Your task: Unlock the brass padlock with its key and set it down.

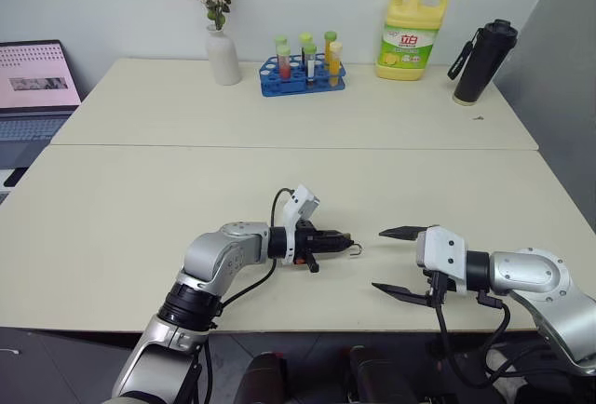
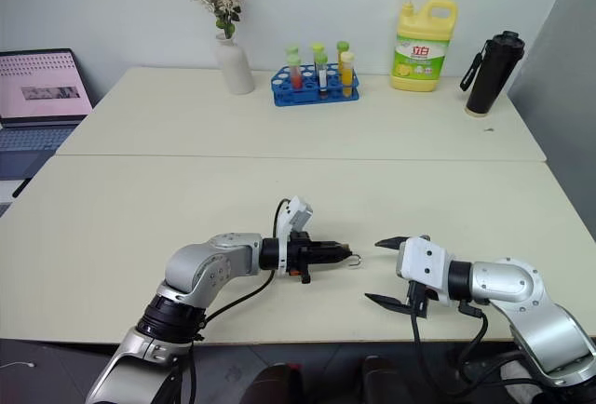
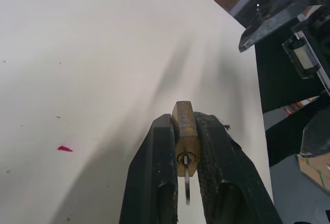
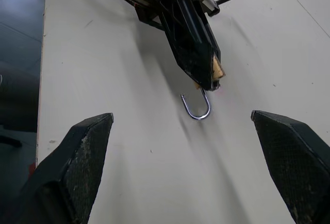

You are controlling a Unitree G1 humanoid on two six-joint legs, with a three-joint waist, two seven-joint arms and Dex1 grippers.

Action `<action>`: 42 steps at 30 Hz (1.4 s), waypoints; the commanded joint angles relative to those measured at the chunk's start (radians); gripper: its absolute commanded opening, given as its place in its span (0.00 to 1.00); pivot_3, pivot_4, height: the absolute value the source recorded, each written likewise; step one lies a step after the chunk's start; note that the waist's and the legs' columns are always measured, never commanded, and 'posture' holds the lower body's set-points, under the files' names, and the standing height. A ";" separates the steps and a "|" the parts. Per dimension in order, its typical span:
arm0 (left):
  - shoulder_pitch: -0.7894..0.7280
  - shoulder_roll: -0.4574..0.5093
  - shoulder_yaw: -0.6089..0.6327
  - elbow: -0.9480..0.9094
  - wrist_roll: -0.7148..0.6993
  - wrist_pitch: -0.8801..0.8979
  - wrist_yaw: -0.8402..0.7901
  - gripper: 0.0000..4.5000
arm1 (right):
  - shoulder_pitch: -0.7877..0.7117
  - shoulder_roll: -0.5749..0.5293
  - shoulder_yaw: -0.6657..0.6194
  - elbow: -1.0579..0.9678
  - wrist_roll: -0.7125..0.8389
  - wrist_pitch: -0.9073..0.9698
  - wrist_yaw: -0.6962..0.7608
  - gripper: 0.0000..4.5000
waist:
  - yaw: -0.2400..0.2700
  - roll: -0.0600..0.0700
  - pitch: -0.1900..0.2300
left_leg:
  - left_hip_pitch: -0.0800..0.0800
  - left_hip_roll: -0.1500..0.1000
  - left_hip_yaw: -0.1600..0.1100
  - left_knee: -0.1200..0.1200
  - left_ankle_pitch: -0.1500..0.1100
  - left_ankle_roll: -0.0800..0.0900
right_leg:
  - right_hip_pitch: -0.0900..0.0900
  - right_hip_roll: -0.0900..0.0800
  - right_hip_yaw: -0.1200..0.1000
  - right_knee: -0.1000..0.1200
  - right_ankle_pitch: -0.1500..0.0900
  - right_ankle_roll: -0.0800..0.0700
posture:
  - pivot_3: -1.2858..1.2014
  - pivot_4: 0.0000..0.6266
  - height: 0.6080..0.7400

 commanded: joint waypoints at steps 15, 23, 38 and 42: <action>-0.137 -0.031 0.117 0.087 0.042 -0.161 -0.001 0.58 | -0.017 0.010 -0.050 -0.015 0.009 0.059 -0.032 1.00 | 0.000 0.000 0.000 | 0.000 0.000 0.000 0.000 0.000 0.000 | 0.000 0.000 0.000 0.000 0.000 0.000 | 0.52 0.24 1.00; -0.100 0.147 0.130 -0.099 0.131 -0.310 -0.051 0.58 | -0.005 0.007 -0.084 -0.034 0.052 0.082 -0.032 1.00 | -0.004 0.000 0.000 | 0.000 0.000 0.000 -0.001 0.000 0.000 | 0.000 0.000 0.000 0.000 0.000 0.000 | 0.52 0.24 1.00; 0.322 0.496 0.244 -0.419 0.163 -0.436 -0.141 0.58 | -0.075 -0.055 -0.122 0.057 0.146 0.098 0.083 1.00 | 0.003 0.000 0.000 | 0.001 0.001 0.002 -0.001 0.000 0.000 | 0.000 -0.003 0.000 -0.001 0.000 0.000 | 0.52 0.24 1.00; 0.337 0.502 0.241 -0.431 0.173 -0.453 -0.139 0.58 | -0.085 -0.074 -0.108 0.077 0.149 0.094 0.116 1.00 | 0.003 0.000 0.000 | 0.000 0.001 0.001 -0.001 0.000 0.000 | 0.000 -0.003 -0.001 -0.001 0.000 0.000 | 0.52 0.24 1.00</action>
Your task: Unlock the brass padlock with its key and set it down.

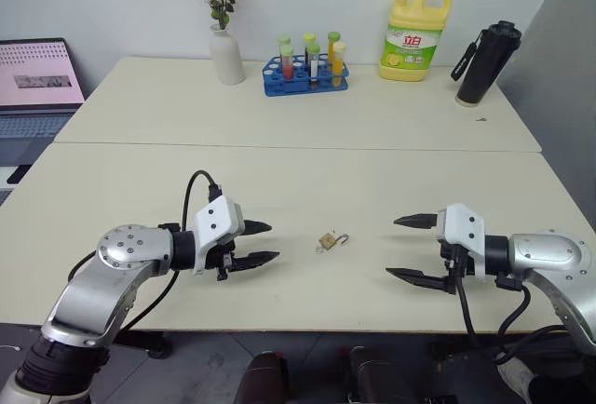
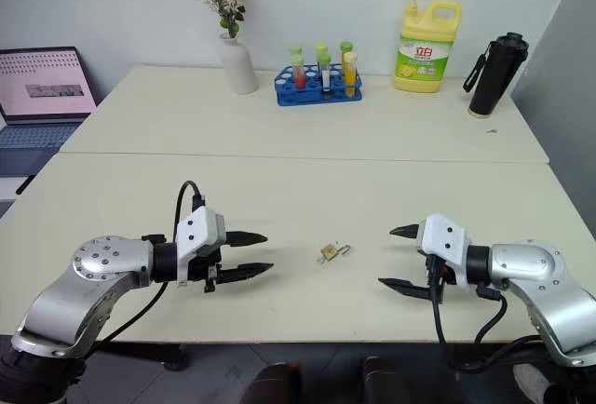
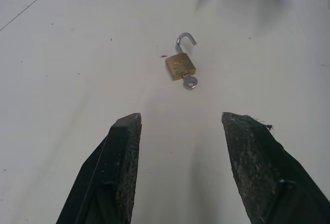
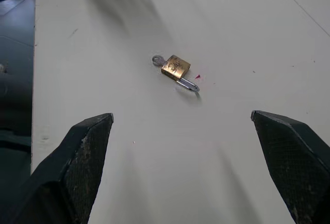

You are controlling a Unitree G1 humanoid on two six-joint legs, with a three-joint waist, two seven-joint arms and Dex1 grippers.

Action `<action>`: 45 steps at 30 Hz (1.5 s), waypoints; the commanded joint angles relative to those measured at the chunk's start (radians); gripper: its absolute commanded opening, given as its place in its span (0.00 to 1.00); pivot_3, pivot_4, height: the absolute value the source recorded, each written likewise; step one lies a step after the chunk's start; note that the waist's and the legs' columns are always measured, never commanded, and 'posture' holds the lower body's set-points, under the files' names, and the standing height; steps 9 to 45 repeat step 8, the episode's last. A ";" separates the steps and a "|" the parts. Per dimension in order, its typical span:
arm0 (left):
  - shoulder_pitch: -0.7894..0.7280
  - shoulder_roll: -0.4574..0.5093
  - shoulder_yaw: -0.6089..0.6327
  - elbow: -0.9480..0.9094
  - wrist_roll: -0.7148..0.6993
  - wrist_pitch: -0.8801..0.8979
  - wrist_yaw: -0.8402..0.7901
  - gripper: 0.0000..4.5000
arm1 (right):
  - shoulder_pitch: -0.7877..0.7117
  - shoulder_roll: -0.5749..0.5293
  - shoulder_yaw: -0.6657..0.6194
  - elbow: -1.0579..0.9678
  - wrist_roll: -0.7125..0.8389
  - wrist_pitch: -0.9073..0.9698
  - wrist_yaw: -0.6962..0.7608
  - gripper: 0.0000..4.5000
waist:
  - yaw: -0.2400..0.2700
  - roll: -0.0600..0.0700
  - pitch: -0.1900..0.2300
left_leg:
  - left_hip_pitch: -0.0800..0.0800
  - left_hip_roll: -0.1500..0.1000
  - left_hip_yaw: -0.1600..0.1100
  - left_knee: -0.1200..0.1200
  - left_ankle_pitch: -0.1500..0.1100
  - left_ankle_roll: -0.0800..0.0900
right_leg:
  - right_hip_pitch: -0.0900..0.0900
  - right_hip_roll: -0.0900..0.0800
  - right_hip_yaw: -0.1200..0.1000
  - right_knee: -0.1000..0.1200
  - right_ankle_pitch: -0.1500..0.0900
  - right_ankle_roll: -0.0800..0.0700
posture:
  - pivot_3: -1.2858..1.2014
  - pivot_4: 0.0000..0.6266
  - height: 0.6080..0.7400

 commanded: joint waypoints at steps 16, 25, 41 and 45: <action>-0.007 0.006 0.008 -0.032 -0.030 -0.022 -0.031 0.58 | -0.030 -0.018 -0.010 0.005 0.013 -0.013 0.048 1.00 | -0.003 0.000 0.000 | 0.000 0.000 0.000 0.000 0.000 0.000 | 0.000 0.000 0.000 0.000 0.000 0.000 | 0.52 0.24 1.00; -0.007 0.006 0.008 -0.032 -0.030 -0.022 -0.031 0.58 | -0.030 -0.018 -0.010 0.005 0.013 -0.013 0.048 1.00 | -0.003 0.000 0.000 | 0.000 0.000 0.000 0.000 0.000 0.000 | 0.000 0.000 0.000 0.000 0.000 0.000 | 0.52 0.24 1.00; -0.007 0.006 0.008 -0.032 -0.030 -0.022 -0.031 0.58 | -0.030 -0.018 -0.010 0.005 0.013 -0.013 0.048 1.00 | -0.003 0.000 0.000 | 0.000 0.000 0.000 0.000 0.000 0.000 | 0.000 0.000 0.000 0.000 0.000 0.000 | 0.52 0.24 1.00; -0.007 0.006 0.008 -0.032 -0.030 -0.022 -0.031 0.58 | -0.030 -0.018 -0.010 0.005 0.013 -0.013 0.048 1.00 | -0.003 0.000 0.000 | 0.000 0.000 0.000 0.000 0.000 0.000 | 0.000 0.000 0.000 0.000 0.000 0.000 | 0.52 0.24 1.00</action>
